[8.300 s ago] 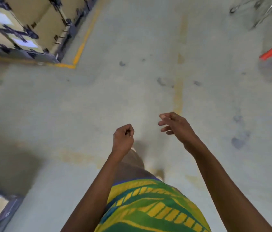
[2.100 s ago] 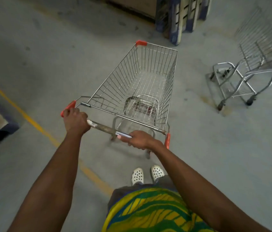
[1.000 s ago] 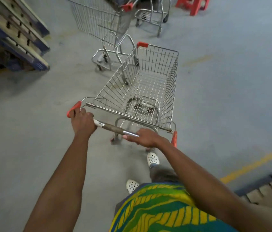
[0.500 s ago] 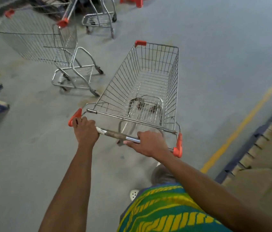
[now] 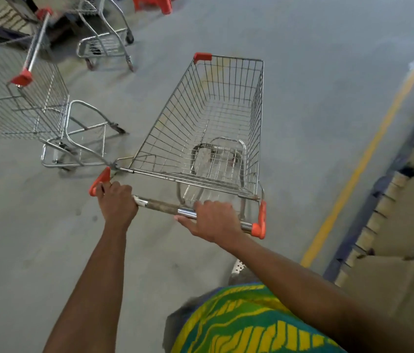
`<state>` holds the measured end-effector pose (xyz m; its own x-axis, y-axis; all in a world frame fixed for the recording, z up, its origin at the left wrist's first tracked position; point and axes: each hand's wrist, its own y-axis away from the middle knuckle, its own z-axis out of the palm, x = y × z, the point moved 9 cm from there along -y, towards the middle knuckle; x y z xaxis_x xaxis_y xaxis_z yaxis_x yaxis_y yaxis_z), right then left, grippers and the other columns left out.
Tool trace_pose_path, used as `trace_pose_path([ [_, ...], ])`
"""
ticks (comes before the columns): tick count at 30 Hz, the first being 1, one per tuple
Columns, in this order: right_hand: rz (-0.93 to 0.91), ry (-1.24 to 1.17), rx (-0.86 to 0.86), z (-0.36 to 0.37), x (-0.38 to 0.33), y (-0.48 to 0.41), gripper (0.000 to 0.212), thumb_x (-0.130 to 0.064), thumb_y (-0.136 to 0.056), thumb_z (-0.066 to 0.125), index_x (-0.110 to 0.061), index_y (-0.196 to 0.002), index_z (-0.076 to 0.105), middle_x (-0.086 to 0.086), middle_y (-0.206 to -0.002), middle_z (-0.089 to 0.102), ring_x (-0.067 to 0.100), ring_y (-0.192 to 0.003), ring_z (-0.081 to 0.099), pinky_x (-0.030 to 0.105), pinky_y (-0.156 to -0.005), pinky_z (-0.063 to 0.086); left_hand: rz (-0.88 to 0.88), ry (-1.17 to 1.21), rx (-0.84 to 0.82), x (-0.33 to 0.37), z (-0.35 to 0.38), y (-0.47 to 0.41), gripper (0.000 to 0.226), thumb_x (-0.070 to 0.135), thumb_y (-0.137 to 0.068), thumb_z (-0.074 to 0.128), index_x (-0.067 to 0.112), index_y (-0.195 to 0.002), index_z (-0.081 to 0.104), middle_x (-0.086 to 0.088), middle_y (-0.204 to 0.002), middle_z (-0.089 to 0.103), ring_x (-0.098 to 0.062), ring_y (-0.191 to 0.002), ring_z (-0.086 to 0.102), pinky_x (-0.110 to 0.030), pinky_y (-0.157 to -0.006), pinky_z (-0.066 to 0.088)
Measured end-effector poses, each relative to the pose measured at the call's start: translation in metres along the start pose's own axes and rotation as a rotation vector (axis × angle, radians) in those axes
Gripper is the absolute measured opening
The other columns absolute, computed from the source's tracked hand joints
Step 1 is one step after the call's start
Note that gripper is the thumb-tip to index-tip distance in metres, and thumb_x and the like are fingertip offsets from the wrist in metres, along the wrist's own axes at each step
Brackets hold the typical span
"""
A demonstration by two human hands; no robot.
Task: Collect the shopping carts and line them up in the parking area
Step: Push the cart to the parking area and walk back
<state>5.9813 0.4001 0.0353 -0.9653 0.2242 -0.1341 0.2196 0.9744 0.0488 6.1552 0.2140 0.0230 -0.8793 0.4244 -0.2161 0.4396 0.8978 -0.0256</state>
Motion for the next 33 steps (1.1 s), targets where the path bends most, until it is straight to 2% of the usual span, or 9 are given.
trace_pose_path([
  [5,0.023,0.031,0.045,-0.010,0.068,-0.046,0.077,-0.085,-0.092,0.024,-0.022,-0.113,0.065,0.003,-0.089,0.073,0.026,-0.077,0.072,0.034,-0.058,0.036,-0.006,0.002,-0.067,0.055,-0.010,-0.066,0.019,0.012,-0.075,0.056,0.006,-0.080,0.073,-0.021,-0.088,0.065,-0.043,-0.103,0.054,-0.048,-0.101,0.030],
  [9,0.047,0.131,0.113,-0.022,0.122,-0.087,0.079,-0.084,-0.092,0.017,-0.022,-0.107,0.065,0.001,-0.077,0.070,0.022,-0.063,0.068,0.030,-0.052,0.037,0.015,0.002,-0.101,0.097,-0.020,-0.120,0.014,0.014,-0.080,0.063,0.010,-0.087,0.074,-0.016,-0.096,0.066,-0.041,-0.109,0.052,-0.046,-0.100,0.024],
  [15,0.163,0.162,0.227,-0.037,0.201,-0.169,0.077,-0.087,-0.089,0.031,-0.021,-0.090,0.069,0.000,-0.062,0.066,0.021,-0.049,0.063,0.027,-0.048,0.045,0.275,0.008,-0.154,0.161,-0.029,-0.235,0.012,0.029,-0.072,0.074,0.019,-0.079,0.073,-0.005,-0.087,0.066,-0.034,-0.092,0.063,-0.041,-0.089,0.040],
  [19,0.211,0.180,0.338,-0.057,0.256,-0.224,0.069,-0.085,-0.086,0.048,-0.019,-0.082,0.068,0.000,-0.057,0.065,0.021,-0.046,0.062,0.026,-0.051,0.044,0.441,0.042,-0.230,0.210,-0.035,-0.318,0.021,0.042,-0.078,0.068,0.029,-0.093,0.075,0.002,-0.095,0.071,-0.025,-0.095,0.067,-0.032,-0.075,0.043],
  [21,0.266,0.187,0.358,-0.062,0.286,-0.251,0.067,-0.085,-0.083,0.052,-0.020,-0.075,0.065,-0.001,-0.056,0.064,0.021,-0.046,0.062,0.026,-0.050,0.036,0.501,0.028,-0.277,0.238,-0.038,-0.359,0.028,0.048,-0.079,0.065,0.028,-0.096,0.074,0.000,-0.093,0.071,-0.026,-0.092,0.068,-0.031,-0.071,0.042],
  [25,0.389,0.153,0.438,-0.070,0.348,-0.299,0.071,-0.090,-0.080,0.050,-0.021,-0.074,0.065,-0.003,-0.060,0.065,0.022,-0.051,0.064,0.027,-0.053,0.036,0.657,0.017,-0.400,0.298,-0.046,-0.430,0.036,0.054,-0.078,0.062,0.023,-0.093,0.071,-0.002,-0.088,0.069,-0.026,-0.080,0.064,-0.033,-0.072,0.049],
  [27,0.452,0.142,0.458,-0.077,0.375,-0.321,0.073,-0.092,-0.078,0.049,-0.022,-0.074,0.068,-0.005,-0.059,0.065,0.019,-0.052,0.063,0.026,-0.056,0.035,0.702,0.044,-0.425,0.321,-0.053,-0.464,0.035,0.055,-0.077,0.063,0.023,-0.091,0.070,0.000,-0.081,0.063,-0.026,-0.073,0.058,-0.033,-0.070,0.046],
  [31,0.565,0.156,0.456,-0.087,0.424,-0.367,0.085,-0.097,-0.078,0.038,-0.022,-0.086,0.078,-0.006,-0.058,0.065,0.015,-0.051,0.061,0.025,-0.058,0.031,0.765,0.047,-0.396,0.366,-0.061,-0.534,0.033,0.053,-0.076,0.065,0.025,-0.092,0.071,0.001,-0.078,0.058,-0.025,-0.072,0.055,-0.033,-0.069,0.041],
  [33,0.619,0.169,0.480,-0.090,0.456,-0.391,0.084,-0.096,-0.081,0.036,-0.022,-0.082,0.078,-0.005,-0.056,0.065,0.016,-0.050,0.061,0.026,-0.056,0.034,0.769,0.048,-0.353,0.392,-0.062,-0.573,0.035,0.054,-0.075,0.065,0.025,-0.092,0.074,0.001,-0.077,0.060,-0.025,-0.071,0.056,-0.033,-0.069,0.043],
])
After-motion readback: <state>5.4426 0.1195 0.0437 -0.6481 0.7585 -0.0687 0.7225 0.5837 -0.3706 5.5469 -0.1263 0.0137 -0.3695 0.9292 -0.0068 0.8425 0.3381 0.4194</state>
